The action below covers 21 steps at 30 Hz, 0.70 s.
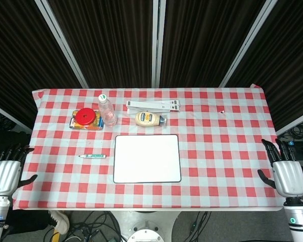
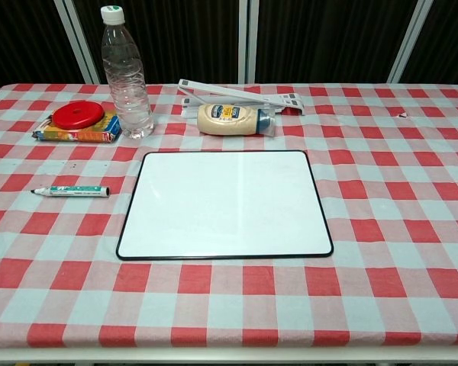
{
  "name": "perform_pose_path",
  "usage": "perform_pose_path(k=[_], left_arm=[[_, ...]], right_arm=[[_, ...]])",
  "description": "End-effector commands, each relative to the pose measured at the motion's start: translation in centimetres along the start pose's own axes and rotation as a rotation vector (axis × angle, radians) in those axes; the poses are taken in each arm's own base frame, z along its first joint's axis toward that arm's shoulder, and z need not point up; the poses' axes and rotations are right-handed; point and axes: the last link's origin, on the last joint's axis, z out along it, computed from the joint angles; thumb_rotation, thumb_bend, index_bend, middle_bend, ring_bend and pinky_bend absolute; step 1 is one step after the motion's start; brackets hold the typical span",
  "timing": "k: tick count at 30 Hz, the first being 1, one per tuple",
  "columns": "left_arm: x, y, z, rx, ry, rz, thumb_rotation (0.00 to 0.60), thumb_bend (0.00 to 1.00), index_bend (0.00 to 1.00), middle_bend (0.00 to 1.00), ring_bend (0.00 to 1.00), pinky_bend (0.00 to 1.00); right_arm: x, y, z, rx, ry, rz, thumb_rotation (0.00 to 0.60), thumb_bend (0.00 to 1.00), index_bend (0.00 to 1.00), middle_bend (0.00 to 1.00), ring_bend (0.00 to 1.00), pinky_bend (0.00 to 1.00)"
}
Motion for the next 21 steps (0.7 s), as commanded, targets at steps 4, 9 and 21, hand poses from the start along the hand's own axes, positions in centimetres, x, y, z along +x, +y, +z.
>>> perform_pose_path(k=[4,9,21], left_arm=[[0.0,2.6,3.7,-0.116,-0.028,-0.022,0.600,0.08,0.31,0.27,0.32,0.56],[-1.7,6.1,7.3,-0.217,-0.117,-0.004,0.600,0.09,0.36,0.33,0.51,0.78],[-6.2,15.3,11.6,-0.336,-0.300,0.077,0.600,0.17,0.46,0.48,0.64,0.99]], right_arm=[[0.8,0.0,0.6,0.017,0.010,-0.009,0.600,0.16,0.05,0.14,0.02,0.09],[0.9,0.0,0.9,0.014,-0.003,-0.004,0.600,0.16,0.05,0.14,0.02,0.11],[0.7,0.4,1.3,-0.005,-0.033,-0.003,0.600,0.16,0.05,0.14,0.07,0.17]])
